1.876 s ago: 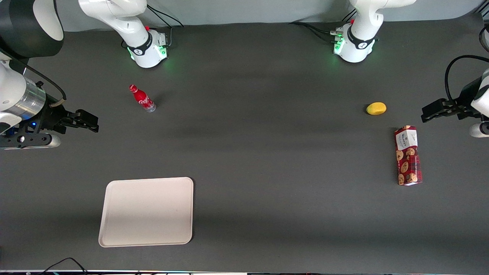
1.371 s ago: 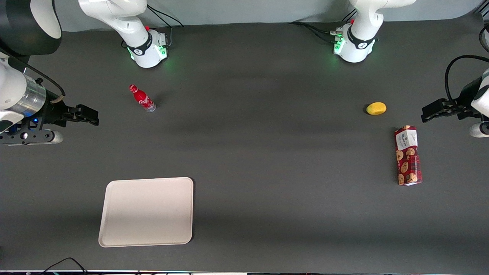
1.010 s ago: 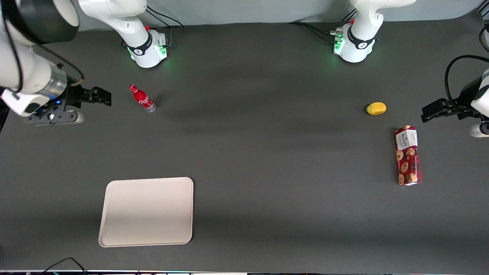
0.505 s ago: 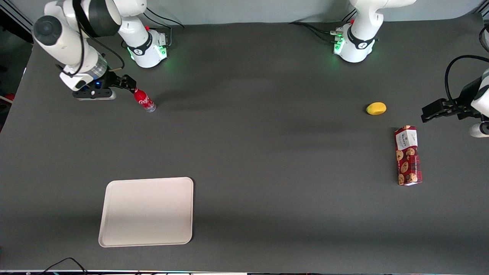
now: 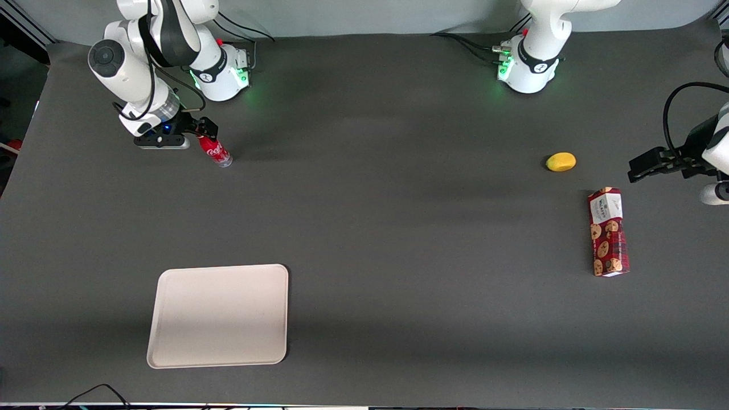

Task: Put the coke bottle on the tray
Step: 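Move the open right gripper down over the red Coca-Cola bottle, then close the right gripper around the bottle's cap end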

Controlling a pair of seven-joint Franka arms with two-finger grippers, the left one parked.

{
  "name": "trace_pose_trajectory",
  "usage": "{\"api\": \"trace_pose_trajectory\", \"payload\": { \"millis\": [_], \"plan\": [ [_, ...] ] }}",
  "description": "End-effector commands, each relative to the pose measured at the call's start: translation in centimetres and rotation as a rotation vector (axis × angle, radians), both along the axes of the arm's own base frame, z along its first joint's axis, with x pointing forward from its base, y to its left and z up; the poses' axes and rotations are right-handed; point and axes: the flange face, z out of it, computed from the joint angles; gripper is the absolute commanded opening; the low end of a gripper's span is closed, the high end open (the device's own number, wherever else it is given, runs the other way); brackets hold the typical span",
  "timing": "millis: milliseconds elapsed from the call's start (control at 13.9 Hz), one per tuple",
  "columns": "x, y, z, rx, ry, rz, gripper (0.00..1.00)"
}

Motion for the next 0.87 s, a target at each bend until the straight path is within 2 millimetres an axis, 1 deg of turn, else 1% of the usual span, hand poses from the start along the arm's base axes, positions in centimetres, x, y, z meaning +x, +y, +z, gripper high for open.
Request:
{"api": "trace_pose_trajectory", "payload": {
  "millis": [0, 144, 289, 361, 433, 649, 722, 794],
  "plan": [
    [-1.9, -0.5, -0.9, 0.006, -0.018, -0.032, 0.97],
    [-2.5, -0.7, -0.9, 0.005, -0.018, -0.035, 0.9],
    [-3.5, -0.9, -1.3, 0.003, -0.016, -0.037, 0.87],
    [-3.6, -1.1, -1.3, 0.004, -0.003, -0.041, 0.84],
    [-3.8, -1.2, -1.3, 0.006, 0.001, -0.046, 0.77],
    [-3.9, -1.3, -1.3, 0.007, 0.015, -0.048, 0.46],
    [-3.9, -1.2, -1.2, 0.007, 0.015, -0.047, 0.33],
    [-3.9, -1.2, -1.3, 0.007, 0.017, -0.047, 0.23]
  ]
}}
